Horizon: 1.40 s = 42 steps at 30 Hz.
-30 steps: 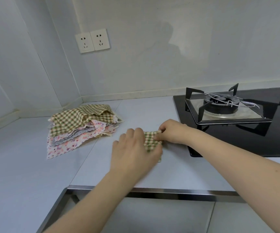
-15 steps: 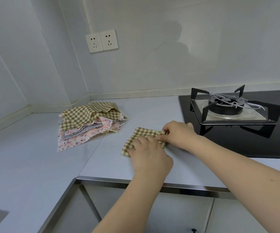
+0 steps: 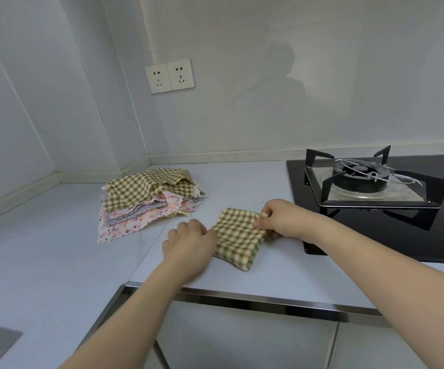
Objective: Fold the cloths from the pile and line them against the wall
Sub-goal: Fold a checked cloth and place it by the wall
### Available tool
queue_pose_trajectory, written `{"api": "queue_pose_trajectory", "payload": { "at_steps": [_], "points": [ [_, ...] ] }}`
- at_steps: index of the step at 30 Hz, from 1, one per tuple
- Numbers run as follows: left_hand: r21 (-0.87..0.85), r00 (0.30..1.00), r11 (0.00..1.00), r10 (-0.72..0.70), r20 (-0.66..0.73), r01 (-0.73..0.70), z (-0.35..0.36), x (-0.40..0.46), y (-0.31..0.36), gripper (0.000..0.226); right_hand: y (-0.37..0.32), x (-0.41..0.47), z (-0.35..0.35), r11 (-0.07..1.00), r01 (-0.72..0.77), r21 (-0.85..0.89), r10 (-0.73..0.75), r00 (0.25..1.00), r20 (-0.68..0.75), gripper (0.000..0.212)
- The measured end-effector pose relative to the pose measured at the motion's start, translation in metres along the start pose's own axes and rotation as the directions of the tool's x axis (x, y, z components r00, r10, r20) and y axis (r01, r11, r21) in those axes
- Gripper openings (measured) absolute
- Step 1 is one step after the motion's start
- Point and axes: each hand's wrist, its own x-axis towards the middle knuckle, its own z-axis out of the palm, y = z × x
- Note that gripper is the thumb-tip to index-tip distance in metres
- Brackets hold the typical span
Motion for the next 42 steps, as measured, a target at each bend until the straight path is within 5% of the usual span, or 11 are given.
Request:
{"api": "queue_pose_trajectory", "payload": {
  "at_steps": [6,10,15,21,26,34,38,42],
  "points": [
    [-0.212,0.983,0.977,0.010,0.184,0.030,-0.002,0.044,0.009,0.058,0.006,-0.004,-0.001,0.967,-0.017,0.253,0.027,0.999,-0.038,0.012],
    [-0.250,0.924,0.955,0.234,0.303,-0.160,-0.004,0.063,0.025,0.051,0.005,-0.010,-0.002,0.945,0.069,0.319,-0.062,0.998,-0.031,0.010],
    [-0.155,0.863,0.907,0.420,0.279,-0.391,-0.005,0.077,0.031,0.013,0.009,-0.007,-0.001,0.975,0.078,0.207,-0.085,0.996,0.025,0.010],
    [-0.161,0.820,0.932,0.362,0.443,-0.324,-0.022,0.075,0.040,0.028,0.002,-0.004,-0.008,0.999,-0.007,0.035,0.006,1.000,0.026,0.027],
    [-0.180,0.740,0.907,0.416,0.528,-0.381,-0.045,0.070,0.046,0.016,-0.029,-0.010,-0.029,0.979,0.155,-0.132,-0.161,0.986,-0.042,0.017],
    [-0.254,0.807,0.849,0.522,0.276,-0.462,-0.102,0.036,0.057,0.007,-0.087,-0.053,-0.073,0.807,0.363,-0.465,-0.424,0.905,-0.029,0.013],
    [-0.182,0.794,0.806,0.589,0.148,-0.564,-0.122,0.011,0.064,0.006,-0.095,-0.069,-0.078,0.787,0.229,-0.572,-0.298,0.954,-0.027,0.056],
    [-0.052,0.763,0.773,0.633,0.129,-0.632,-0.139,-0.015,0.071,0.005,-0.103,-0.087,-0.074,0.844,0.170,-0.508,-0.215,0.976,-0.031,0.055]
  ]
}}
